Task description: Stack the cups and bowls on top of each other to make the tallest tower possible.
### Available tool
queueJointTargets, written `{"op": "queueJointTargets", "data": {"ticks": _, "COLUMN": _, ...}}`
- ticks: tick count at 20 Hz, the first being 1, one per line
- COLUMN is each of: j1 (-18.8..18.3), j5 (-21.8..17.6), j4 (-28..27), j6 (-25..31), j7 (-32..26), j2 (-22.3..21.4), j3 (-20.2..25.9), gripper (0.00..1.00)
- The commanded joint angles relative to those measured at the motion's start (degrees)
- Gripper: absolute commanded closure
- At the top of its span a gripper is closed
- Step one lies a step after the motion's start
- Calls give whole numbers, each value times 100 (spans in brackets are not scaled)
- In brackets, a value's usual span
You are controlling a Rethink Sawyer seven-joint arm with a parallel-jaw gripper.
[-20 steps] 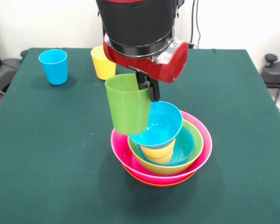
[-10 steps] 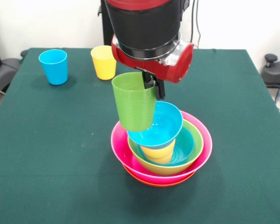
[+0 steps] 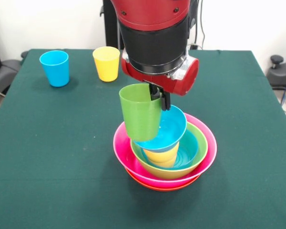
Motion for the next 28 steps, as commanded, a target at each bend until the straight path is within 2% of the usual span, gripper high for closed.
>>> {"op": "queueJointTargets", "data": {"ticks": 1, "j1": 181, "j5": -85, "j4": 636, "j6": -387, "j7": 49, "j2": 88, "j3": -136, "gripper": 100}}
{"op": "queueJointTargets", "data": {"ticks": 15, "j1": 212, "j5": 102, "j4": 766, "j6": -322, "j7": 4, "j2": 76, "j3": -98, "gripper": 100}}
{"op": "queueJointTargets", "data": {"ticks": 21, "j1": 287, "j5": 271, "j4": 910, "j6": -475, "j7": 208, "j2": 53, "j3": -86, "gripper": 100}}
{"op": "queueJointTargets", "data": {"ticks": 28, "j1": 403, "j5": 286, "j4": 1056, "j6": -562, "j7": 366, "j2": -3, "j3": -233, "gripper": 100}}
